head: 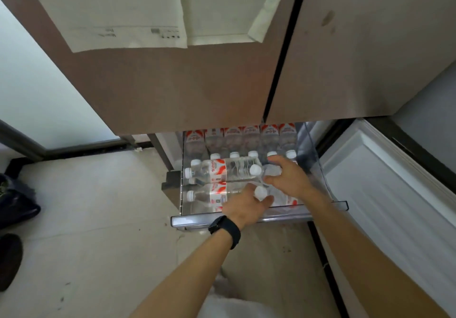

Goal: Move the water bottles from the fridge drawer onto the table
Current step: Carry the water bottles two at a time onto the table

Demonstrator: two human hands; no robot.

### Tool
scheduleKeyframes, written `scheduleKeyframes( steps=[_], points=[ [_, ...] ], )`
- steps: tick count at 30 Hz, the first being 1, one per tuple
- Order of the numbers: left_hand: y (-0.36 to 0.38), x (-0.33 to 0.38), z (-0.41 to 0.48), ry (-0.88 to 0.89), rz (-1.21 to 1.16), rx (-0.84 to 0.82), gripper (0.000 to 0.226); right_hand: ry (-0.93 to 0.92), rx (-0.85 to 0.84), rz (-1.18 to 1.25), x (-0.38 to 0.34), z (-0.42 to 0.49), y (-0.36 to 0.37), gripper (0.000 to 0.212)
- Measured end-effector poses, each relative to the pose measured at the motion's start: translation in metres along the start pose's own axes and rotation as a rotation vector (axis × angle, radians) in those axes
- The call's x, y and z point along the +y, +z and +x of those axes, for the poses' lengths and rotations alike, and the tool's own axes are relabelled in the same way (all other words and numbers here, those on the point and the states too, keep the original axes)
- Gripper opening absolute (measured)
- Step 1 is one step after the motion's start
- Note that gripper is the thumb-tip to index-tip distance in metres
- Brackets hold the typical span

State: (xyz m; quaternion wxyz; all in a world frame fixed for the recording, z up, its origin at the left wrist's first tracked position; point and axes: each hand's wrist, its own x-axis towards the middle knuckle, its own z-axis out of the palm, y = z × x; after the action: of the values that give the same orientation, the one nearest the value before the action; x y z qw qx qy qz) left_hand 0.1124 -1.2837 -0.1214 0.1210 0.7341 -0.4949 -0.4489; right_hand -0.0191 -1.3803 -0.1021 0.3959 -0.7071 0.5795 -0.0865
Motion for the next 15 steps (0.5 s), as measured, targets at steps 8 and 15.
scheduleKeyframes(
  steps=[8, 15],
  points=[
    [-0.003, 0.006, 0.013, 0.099, 0.001, 0.025, 0.041, 0.023, -0.196, -0.441, -0.004, 0.034, 0.000, 0.062],
    [-0.022, 0.035, 0.032, 0.222, 0.179, 0.061, 0.041, 0.009, 0.202, -0.110, 0.019, -0.009, -0.055, 0.029]
  ],
)
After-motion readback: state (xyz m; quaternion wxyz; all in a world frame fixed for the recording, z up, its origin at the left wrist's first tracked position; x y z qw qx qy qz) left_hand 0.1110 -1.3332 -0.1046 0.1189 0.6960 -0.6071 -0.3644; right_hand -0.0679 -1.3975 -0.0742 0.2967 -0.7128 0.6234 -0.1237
